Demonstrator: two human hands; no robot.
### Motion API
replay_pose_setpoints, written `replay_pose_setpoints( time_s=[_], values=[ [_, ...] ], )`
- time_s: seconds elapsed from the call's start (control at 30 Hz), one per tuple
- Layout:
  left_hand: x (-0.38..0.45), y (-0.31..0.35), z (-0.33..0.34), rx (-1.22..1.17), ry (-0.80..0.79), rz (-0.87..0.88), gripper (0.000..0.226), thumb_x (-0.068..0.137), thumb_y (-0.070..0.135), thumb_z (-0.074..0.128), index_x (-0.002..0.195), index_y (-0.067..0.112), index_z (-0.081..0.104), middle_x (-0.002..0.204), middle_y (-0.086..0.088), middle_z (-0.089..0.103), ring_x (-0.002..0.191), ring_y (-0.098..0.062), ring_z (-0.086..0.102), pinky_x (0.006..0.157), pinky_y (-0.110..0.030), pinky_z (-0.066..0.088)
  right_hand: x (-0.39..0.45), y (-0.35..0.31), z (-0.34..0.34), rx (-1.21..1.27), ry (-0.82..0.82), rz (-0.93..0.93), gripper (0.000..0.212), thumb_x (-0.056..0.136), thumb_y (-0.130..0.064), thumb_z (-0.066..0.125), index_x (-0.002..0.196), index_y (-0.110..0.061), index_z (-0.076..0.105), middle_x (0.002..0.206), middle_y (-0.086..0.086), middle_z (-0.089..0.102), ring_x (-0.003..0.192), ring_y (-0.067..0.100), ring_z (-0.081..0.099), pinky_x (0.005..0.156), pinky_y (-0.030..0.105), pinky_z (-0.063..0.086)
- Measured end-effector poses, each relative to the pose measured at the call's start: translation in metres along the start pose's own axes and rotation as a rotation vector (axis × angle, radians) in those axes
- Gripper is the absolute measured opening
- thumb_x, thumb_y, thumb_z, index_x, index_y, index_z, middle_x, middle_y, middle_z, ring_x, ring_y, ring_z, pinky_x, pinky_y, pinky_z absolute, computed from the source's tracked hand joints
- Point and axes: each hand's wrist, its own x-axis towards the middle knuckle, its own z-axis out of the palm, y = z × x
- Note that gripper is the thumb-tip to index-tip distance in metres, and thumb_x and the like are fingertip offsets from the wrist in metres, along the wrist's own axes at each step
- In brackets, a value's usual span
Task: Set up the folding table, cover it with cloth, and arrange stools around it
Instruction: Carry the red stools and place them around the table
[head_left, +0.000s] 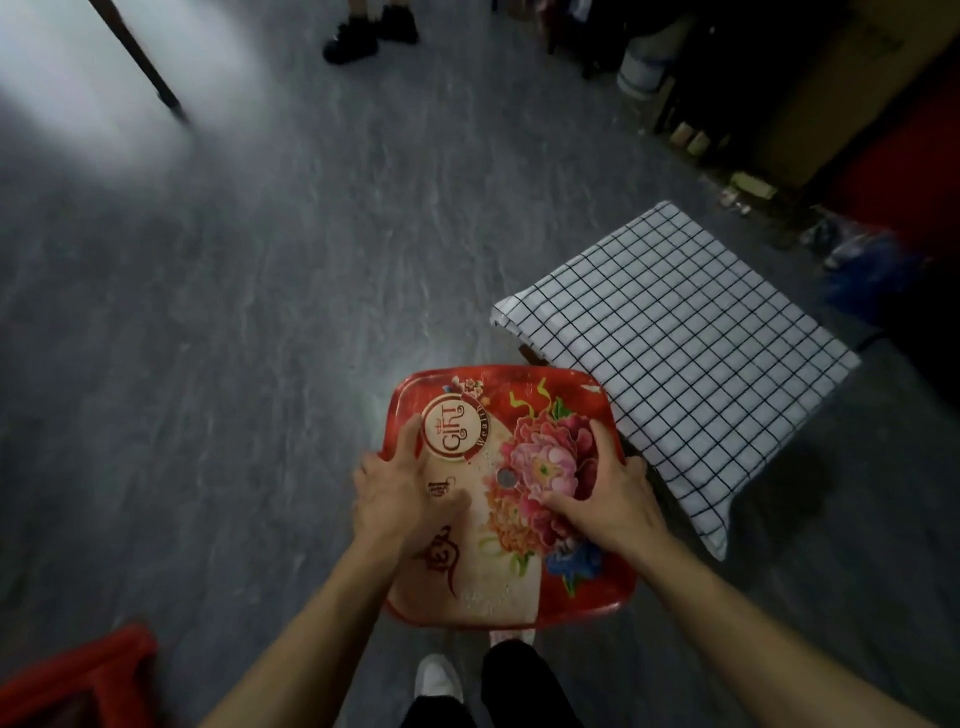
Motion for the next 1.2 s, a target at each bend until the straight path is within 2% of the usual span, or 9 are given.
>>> replay_pose_setpoints(
  time_s=[0.3, 0.63, 0.83, 0.97, 1.2],
  values=[
    [0.095, -0.012, 0.053, 0.005, -0.081, 0.056, 0.106, 0.069, 0.053, 0.08, 0.147, 0.051, 0.009, 0.123, -0.016, 0.044, 0.121, -0.036, 0.04, 0.103, -0.053, 0.042, 0.085, 0.019, 0.04, 0.078, 0.015, 0.062, 0.116, 0.063, -0.06, 0.081, 0.147, -0.051, 0.0, 0.131, 0.013, 0.036, 0.115, 0.036, 0.053, 0.096, 0.051, 0.048],
    [0.165, -0.043, 0.111, -0.049, -0.183, 0.064, 0.104, 0.071, 0.05, 0.081, 0.147, 0.052, 0.011, 0.134, -0.012, 0.041, 0.128, -0.032, 0.035, 0.106, -0.052, 0.04, 0.147, 0.048, 0.093, 0.138, -0.035, 0.144, 0.118, 0.063, -0.058, 0.083, 0.148, -0.052, 0.002, 0.14, 0.01, 0.033, 0.124, 0.031, 0.048, 0.099, 0.052, 0.044],
    [0.195, -0.057, 0.137, -0.023, -0.255, 0.06, 0.102, 0.073, 0.048, 0.078, 0.148, 0.048, 0.009, 0.139, -0.014, 0.041, 0.131, -0.033, 0.035, 0.107, -0.053, 0.039, 0.172, 0.058, 0.116, 0.137, -0.037, 0.158, 0.114, 0.065, -0.058, 0.081, 0.147, -0.053, 0.003, 0.138, 0.009, 0.036, 0.125, 0.032, 0.048, 0.099, 0.049, 0.043],
    [0.199, -0.065, 0.152, -0.061, -0.273, 0.064, 0.102, 0.076, 0.041, 0.078, 0.151, 0.046, 0.01, 0.145, -0.012, 0.032, 0.136, -0.032, 0.03, 0.11, -0.052, 0.035, 0.187, 0.066, 0.124, 0.138, -0.041, 0.155, 0.115, 0.065, -0.058, 0.081, 0.15, -0.049, 0.004, 0.14, 0.009, 0.039, 0.128, 0.028, 0.045, 0.102, 0.05, 0.042],
    [0.194, -0.07, 0.149, -0.046, -0.329, 0.124, 0.087, 0.086, 0.031, 0.071, 0.152, 0.045, 0.015, 0.159, -0.005, 0.013, 0.146, -0.032, 0.019, 0.116, -0.052, 0.029, 0.182, 0.071, 0.122, 0.144, -0.039, 0.09, 0.103, 0.075, -0.049, 0.079, 0.151, -0.044, 0.01, 0.148, 0.007, 0.03, 0.134, 0.027, 0.04, 0.105, 0.047, 0.039]
  ],
)
